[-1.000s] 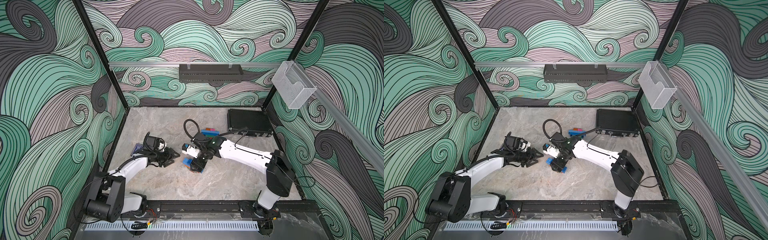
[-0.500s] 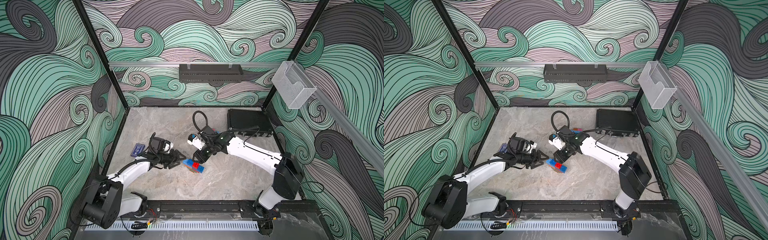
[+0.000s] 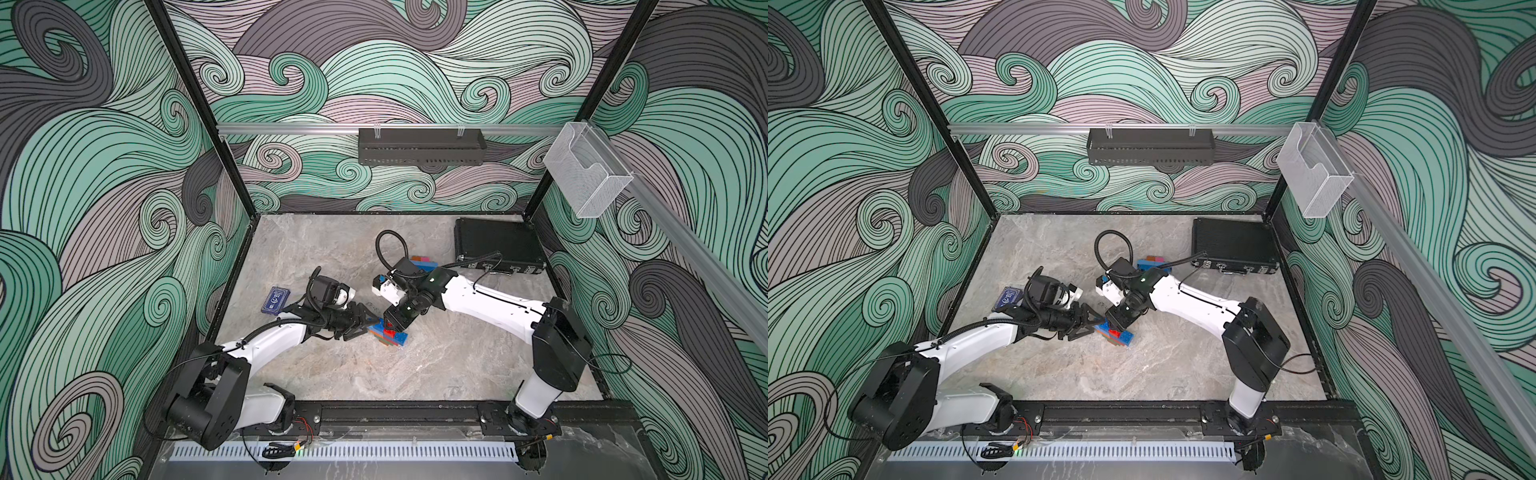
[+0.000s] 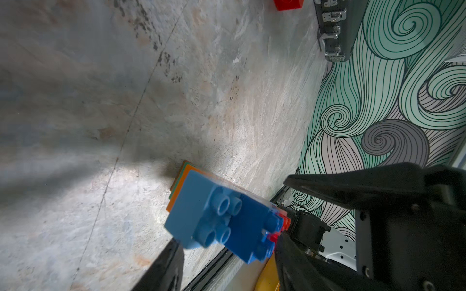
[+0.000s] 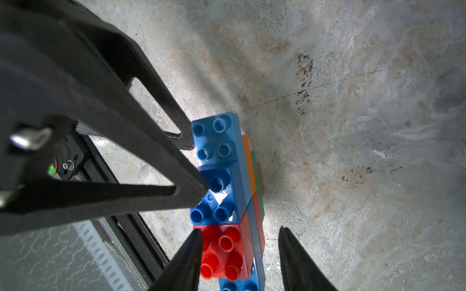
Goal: Assemble a heart with lego
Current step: Assemble the lego brick with the lego brick.
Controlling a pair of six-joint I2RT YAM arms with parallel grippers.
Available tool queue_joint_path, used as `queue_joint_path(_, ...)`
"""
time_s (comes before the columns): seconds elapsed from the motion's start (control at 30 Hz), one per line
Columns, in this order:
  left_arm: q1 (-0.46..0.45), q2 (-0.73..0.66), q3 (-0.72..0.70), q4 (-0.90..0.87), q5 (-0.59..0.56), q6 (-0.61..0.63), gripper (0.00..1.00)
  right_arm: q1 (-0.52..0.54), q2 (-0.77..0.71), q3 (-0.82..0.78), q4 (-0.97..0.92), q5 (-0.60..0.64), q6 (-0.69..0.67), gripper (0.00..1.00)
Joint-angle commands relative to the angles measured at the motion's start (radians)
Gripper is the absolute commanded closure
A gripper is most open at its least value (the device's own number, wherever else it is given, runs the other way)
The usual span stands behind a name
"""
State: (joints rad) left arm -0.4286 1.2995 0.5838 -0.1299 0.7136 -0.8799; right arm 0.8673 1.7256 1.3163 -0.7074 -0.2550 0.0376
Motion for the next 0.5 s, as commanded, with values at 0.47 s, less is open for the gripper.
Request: queue_joint_path(0.47,-0.046,0.042,-0.007,0.006,-0.059,-0.001,0.5,0.01,-0.006,-0.017,-0.032,0.021,-0.008,0.47)
